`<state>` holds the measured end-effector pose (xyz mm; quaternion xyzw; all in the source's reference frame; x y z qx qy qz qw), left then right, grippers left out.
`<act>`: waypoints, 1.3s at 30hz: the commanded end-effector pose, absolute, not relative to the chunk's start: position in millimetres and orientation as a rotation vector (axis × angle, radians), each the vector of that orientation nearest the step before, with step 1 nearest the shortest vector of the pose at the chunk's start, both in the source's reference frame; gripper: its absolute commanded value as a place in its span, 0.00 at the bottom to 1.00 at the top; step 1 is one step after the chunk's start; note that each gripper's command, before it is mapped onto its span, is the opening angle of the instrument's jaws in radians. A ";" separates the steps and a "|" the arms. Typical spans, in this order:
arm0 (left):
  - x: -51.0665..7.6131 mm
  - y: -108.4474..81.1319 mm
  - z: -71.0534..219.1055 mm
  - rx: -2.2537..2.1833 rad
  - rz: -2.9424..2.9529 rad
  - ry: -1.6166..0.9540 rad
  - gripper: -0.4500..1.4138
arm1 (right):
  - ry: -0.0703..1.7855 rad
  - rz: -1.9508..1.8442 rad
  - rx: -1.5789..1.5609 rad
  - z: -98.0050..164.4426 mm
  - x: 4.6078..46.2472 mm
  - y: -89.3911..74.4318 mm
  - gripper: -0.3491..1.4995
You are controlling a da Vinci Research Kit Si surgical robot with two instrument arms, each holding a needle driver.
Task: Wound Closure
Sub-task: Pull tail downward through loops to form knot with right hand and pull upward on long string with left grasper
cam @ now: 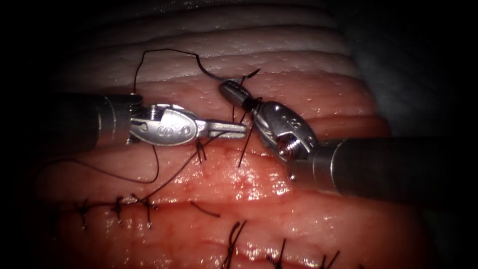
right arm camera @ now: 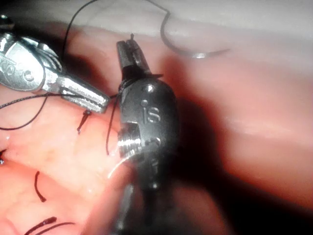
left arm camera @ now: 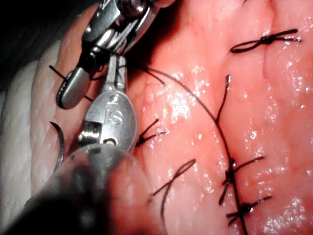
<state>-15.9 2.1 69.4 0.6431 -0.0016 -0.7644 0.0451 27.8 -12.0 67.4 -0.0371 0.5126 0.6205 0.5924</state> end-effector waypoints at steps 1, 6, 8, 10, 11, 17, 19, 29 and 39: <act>-16.3 2.3 69.8 1.963 -2.334 -0.006 0.00 | 1.190 1.436 -0.089 67.7 28.3 -12.2 0.00; -15.7 2.6 69.7 1.957 -2.343 -0.006 0.00 | 1.191 1.421 -0.088 67.4 27.8 -13.4 0.00; -15.5 2.9 69.7 1.957 -2.346 -0.004 0.00 | 1.201 1.420 -0.094 67.2 27.5 -14.0 0.00; -15.3 3.2 69.6 1.953 -2.355 -0.005 0.00 | 1.204 1.415 -0.105 67.0 27.2 -14.6 0.00; -15.0 3.7 69.6 1.949 -2.366 -0.004 0.00 | 1.213 1.399 -0.130 66.6 26.8 -15.7 0.00; -14.5 6.1 69.6 1.939 -2.410 0.000 0.00 | 1.182 1.331 -0.212 65.7 26.7 -18.3 0.00; -14.5 7.0 69.5 1.943 -2.417 0.006 0.00 | 1.176 1.309 -0.231 65.4 27.0 -19.2 0.00; -15.2 14.0 69.2 1.965 -2.488 0.024 0.00 | 1.090 1.241 -0.244 64.1 28.4 -22.4 0.00; -15.8 20.7 72.7 1.974 -2.536 0.016 0.00 | 1.007 1.215 -0.196 62.0 28.9 -24.8 0.00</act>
